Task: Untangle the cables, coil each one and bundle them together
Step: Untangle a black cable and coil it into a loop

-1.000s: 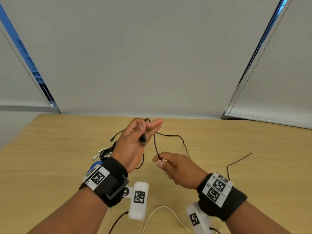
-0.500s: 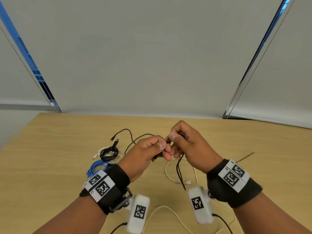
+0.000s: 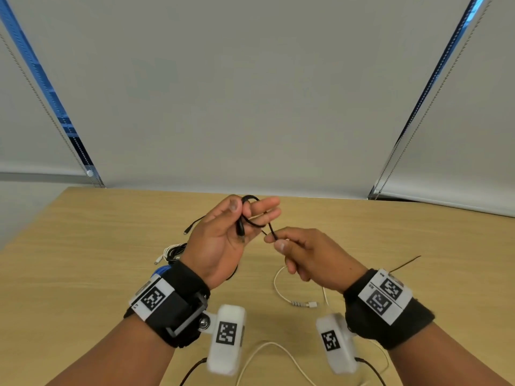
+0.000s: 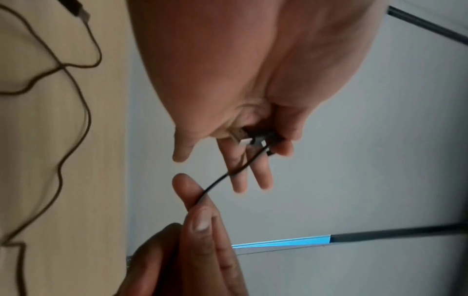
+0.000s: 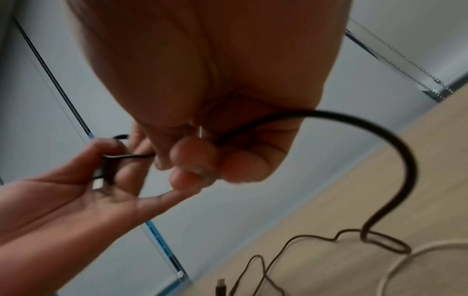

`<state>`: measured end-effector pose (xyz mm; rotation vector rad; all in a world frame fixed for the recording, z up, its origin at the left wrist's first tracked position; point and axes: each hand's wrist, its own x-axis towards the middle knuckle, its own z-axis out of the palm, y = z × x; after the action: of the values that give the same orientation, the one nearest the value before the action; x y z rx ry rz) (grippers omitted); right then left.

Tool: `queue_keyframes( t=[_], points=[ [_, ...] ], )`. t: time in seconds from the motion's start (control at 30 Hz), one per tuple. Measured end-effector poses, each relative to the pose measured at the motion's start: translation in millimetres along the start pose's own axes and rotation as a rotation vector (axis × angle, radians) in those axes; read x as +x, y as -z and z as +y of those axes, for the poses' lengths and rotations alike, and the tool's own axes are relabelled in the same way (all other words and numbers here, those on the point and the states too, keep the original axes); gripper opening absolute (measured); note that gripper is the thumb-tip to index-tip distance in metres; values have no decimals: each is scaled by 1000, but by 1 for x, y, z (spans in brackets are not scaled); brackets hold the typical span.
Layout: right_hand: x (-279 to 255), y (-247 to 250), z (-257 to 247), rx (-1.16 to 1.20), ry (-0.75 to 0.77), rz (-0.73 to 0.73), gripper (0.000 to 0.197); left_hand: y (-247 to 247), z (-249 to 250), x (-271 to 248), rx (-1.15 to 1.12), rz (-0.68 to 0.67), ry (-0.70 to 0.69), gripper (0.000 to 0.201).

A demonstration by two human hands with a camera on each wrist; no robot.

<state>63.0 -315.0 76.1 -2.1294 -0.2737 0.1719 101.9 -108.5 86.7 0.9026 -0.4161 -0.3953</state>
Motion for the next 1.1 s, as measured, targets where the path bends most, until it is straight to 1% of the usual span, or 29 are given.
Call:
queue_keyframes(
  t=[0.1, 0.17, 0.2, 0.27, 0.33, 0.4, 0.47, 0.5, 0.57, 0.63, 0.7, 0.8, 0.87, 0.97, 1.03, 1.1],
  points=[
    [-8, -10, -4, -120, -24, -106, 26, 7, -1, 7, 146, 131, -79, 17],
    [-12, -11, -10, -158, -17, -126, 24, 12, -3, 11, 357, 163, -105, 17],
    [-12, -10, -16, -164, 9, -110, 22, 14, -5, 12, 500, 168, -108, 20],
    [-11, -4, -28, -208, 94, -41, 19, 16, -13, 11, 753, 134, -85, 22],
    [-6, 5, -37, -264, 162, 83, 17, 14, -23, 8, 862, 87, -50, 24],
    [-1, 15, -41, -292, 187, 203, 12, 10, -29, 4, 828, 54, 0, 27],
    [2, 18, -41, -272, 193, 261, 7, 6, -29, 0, 735, 35, 41, 31],
    [3, 18, -40, -212, 184, 273, 5, 5, -28, -1, 688, 24, 49, 33],
    [4, 15, -38, -19, 160, 244, 5, 2, -26, -2, 609, 4, 56, 35],
    [5, 12, -36, 130, 154, 187, 10, -2, -25, -3, 562, -5, 46, 34],
    [7, 8, -33, 152, 174, 169, 14, -5, -25, -4, 570, -12, 24, 34],
    [13, 0, -33, 125, 230, 203, 15, -9, -27, -3, 623, -4, -25, 35],
    [16, 0, -35, 155, 239, 205, 16, -10, -27, -3, 607, 8, -46, 35],
    [17, 8, -36, 243, 188, 171, 16, -9, -22, -3, 452, 25, 3, 32],
    [16, 16, -32, 277, 147, 177, 16, -7, -18, -4, 339, 16, 43, 32],
    [16, 19, -24, 333, 108, 193, 15, -4, -14, -5, 267, -11, 55, 33]
  ],
)
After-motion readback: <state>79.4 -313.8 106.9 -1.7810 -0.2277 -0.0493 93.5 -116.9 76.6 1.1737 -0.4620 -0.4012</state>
